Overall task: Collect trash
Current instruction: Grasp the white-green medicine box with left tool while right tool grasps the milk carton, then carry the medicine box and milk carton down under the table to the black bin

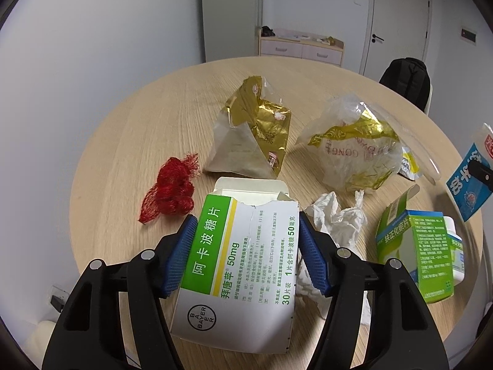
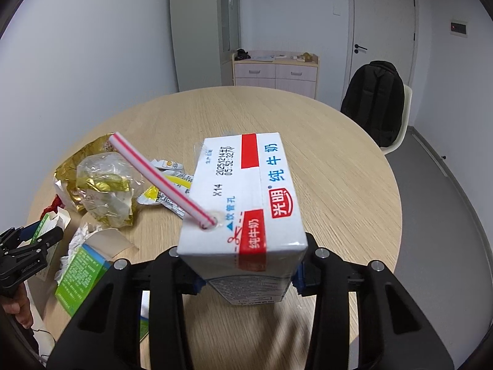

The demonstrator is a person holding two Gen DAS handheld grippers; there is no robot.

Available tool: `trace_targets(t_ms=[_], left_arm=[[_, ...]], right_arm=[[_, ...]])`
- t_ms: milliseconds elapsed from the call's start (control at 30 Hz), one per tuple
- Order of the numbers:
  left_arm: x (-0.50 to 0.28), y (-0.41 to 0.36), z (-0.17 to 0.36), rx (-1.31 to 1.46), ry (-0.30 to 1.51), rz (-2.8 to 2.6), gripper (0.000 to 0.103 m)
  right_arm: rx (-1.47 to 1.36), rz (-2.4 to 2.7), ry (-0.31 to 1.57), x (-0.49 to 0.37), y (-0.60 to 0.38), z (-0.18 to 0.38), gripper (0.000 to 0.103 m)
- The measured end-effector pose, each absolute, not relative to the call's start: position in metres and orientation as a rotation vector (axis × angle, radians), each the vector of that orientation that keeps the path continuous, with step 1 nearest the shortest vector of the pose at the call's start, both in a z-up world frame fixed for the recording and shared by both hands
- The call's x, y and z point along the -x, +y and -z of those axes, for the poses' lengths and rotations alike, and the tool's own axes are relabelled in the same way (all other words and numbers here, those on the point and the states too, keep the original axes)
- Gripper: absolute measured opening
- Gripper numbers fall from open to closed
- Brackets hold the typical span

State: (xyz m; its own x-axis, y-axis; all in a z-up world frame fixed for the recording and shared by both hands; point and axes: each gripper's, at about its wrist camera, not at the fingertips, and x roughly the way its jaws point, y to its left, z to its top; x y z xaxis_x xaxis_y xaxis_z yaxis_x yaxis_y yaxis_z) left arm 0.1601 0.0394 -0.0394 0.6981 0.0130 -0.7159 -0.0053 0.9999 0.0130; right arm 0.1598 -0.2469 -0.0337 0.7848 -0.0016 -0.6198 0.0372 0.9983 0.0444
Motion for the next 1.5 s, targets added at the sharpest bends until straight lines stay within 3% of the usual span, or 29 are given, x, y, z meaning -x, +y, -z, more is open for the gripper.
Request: trace_targets(t_ms=[800, 1500], left_arm=[[-0.061, 0.025, 0.002, 0.028, 0.716, -0.033, 0.063], [0.058, -0.013, 0.009, 0.038, 0.655, 0.0, 0.064]], right_arm=[[-0.05, -0.04, 0.611, -0.069, -0.234, 0.008, 0.039], [-0.016, -0.089, 0.607, 0.043, -0.208, 0.031, 0.039]])
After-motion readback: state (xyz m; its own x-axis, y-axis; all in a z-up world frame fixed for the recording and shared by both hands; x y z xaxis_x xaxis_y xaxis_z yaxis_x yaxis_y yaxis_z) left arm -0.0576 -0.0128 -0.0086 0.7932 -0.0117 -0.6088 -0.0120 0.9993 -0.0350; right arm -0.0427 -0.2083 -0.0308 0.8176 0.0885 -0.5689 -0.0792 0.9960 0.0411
